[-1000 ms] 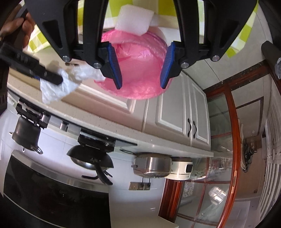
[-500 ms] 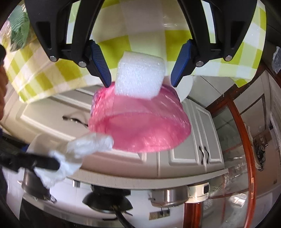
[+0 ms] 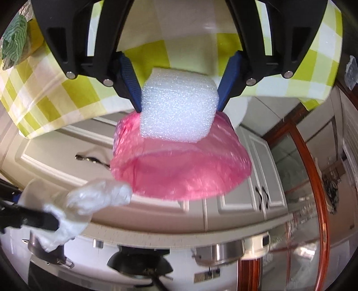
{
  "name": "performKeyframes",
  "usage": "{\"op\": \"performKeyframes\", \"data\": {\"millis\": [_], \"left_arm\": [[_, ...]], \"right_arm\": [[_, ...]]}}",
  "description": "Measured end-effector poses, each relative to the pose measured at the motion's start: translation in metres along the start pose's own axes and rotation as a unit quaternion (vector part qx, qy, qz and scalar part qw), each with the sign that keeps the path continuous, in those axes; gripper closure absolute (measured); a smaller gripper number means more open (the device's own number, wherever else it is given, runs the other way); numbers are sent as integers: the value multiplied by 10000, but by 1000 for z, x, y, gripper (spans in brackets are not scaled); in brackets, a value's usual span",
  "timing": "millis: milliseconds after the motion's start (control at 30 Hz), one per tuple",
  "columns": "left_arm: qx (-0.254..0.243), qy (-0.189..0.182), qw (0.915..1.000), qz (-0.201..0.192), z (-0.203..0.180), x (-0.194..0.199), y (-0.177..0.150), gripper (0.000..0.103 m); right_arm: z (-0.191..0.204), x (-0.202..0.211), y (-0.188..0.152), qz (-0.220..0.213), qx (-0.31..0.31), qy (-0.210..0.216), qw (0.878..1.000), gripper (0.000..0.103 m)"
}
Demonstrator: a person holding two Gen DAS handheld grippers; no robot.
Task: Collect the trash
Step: 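Open the left tool over the bin while the right tool releases the plastic bag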
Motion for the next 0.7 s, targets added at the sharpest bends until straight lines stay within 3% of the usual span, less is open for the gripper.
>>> {"op": "performKeyframes", "data": {"millis": [333,700], "left_arm": [[56,183,9979,-615,10,47,40,39],[582,-145,9954,-749,38,46,111,39]], "right_arm": [[12,-1,15,-106,15,89,9999,55],[15,-49,51,75,246,-86,9996,55]]}}
Point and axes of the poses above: each gripper's, at about its wrist camera, not at the fingertips, and x roughly against the way its jaws point, z to its left, y to its top, the point moved 6 cm from there along -x, roughly the way its jaws point, and after that the axes turned 13 degrees about z, right-handed, at the moved point
